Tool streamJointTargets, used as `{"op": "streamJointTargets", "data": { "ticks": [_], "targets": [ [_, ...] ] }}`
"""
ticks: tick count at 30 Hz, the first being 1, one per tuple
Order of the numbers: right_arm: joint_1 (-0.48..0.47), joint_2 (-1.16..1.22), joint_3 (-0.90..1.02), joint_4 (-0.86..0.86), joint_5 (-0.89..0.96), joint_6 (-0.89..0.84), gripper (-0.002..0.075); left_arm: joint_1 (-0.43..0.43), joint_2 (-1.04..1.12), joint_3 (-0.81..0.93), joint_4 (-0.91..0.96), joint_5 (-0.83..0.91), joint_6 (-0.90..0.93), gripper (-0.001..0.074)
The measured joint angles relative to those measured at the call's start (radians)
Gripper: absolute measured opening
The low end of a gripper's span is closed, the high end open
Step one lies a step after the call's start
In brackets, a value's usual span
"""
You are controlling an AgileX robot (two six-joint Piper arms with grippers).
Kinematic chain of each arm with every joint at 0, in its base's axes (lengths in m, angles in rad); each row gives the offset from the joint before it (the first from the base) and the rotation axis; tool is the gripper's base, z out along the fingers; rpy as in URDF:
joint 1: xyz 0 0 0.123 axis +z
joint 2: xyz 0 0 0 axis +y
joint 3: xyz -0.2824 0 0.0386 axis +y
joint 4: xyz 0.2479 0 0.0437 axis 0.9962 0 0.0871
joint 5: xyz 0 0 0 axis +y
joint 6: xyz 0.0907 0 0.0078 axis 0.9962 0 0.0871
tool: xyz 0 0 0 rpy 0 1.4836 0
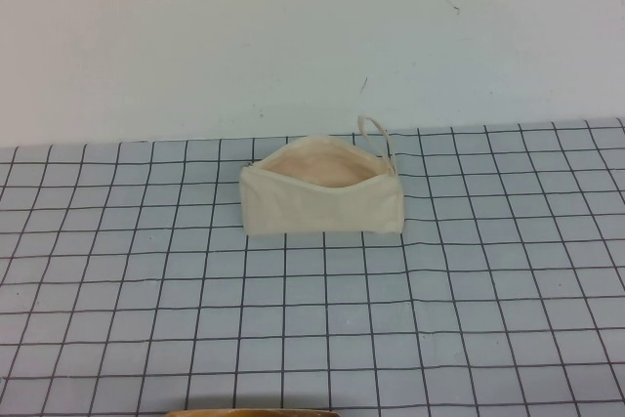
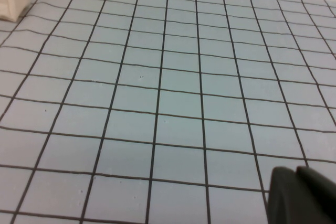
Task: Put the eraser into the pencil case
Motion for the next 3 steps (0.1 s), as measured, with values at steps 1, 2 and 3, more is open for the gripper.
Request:
{"op": "streamJointTargets", "data": {
  "ticks": [1, 2, 3],
  "targets": [
    [0.0, 0.0, 0.0, 0.0, 0.0, 0.0, -0.0001, 0.0, 0.0, 0.0, 0.0, 0.0, 0.0, -0.0001],
    [0.0, 0.0, 0.0, 0.0, 0.0, 0.0, -0.0001, 0.0, 0.0, 0.0, 0.0, 0.0, 0.0, -0.0001],
    [0.0, 0.0, 0.0, 0.0, 0.0, 0.0, -0.0001, 0.0, 0.0, 0.0, 0.0, 0.0, 0.0, -0.0001]
  ]
}}
